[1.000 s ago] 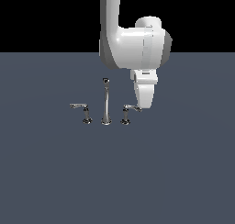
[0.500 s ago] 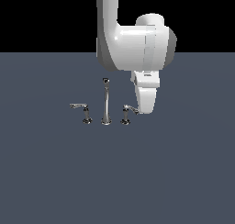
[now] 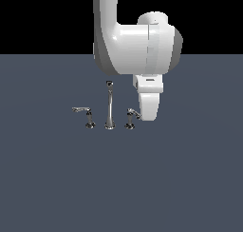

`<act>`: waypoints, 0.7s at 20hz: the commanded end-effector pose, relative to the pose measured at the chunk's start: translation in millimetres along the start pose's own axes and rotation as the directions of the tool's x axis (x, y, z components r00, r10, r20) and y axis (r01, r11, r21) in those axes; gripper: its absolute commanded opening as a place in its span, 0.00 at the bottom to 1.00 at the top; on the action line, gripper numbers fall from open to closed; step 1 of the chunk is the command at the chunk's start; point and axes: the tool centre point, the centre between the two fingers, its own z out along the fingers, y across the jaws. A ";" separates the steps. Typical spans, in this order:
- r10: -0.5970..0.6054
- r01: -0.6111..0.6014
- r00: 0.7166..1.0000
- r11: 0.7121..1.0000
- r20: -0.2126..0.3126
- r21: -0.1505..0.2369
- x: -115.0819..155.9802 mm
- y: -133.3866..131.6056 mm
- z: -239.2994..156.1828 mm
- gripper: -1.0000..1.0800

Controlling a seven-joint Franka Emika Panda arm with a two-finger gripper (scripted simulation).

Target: Turn on the faucet by rotating a designated handle.

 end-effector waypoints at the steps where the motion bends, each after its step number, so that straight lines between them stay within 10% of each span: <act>1: -0.021 0.021 1.000 1.000 0.005 -0.003 -22.6 6.4 0.1 0.00; 14: -0.008 0.008 1.000 1.000 0.003 -0.004 -60.0 7.0 -0.1 0.00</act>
